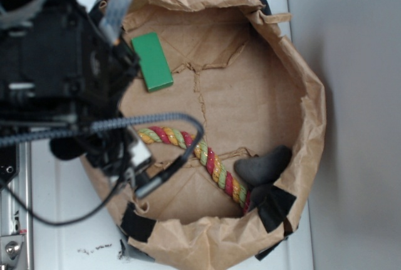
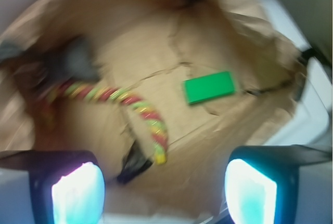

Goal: Grab the green block.

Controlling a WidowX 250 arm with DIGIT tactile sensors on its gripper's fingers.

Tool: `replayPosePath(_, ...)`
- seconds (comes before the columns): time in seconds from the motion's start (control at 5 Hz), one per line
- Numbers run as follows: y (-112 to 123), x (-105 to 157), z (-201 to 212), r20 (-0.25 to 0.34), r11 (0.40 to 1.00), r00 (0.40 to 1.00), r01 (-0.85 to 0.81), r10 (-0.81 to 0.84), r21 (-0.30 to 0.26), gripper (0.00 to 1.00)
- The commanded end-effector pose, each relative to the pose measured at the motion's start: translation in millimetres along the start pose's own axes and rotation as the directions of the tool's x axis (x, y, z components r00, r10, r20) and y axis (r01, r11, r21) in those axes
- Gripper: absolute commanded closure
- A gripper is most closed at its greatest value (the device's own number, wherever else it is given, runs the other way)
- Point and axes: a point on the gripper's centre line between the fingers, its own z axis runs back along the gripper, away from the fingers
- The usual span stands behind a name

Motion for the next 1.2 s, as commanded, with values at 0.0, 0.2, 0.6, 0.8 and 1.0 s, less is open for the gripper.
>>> replayPosePath(0.0,1,4,7,0.032,1.0,0.999,-0.001,0.002,-0.017,0.0)
replayPosePath(0.2,1,4,7,0.032,1.0,0.999,-0.001,0.002,-0.017,0.0)
replayPosePath(0.6,-36,51,-25,-0.124,0.94,0.932,-0.337,0.342,0.055,0.0)
replayPosePath(0.8,-33,61,-37,-0.143,0.886,0.876,-0.464,0.461,0.009,0.0)
replayPosePath(1.0,-10,63,-38,-0.122,0.855,0.853,-0.516,0.508,-0.048,0.0)
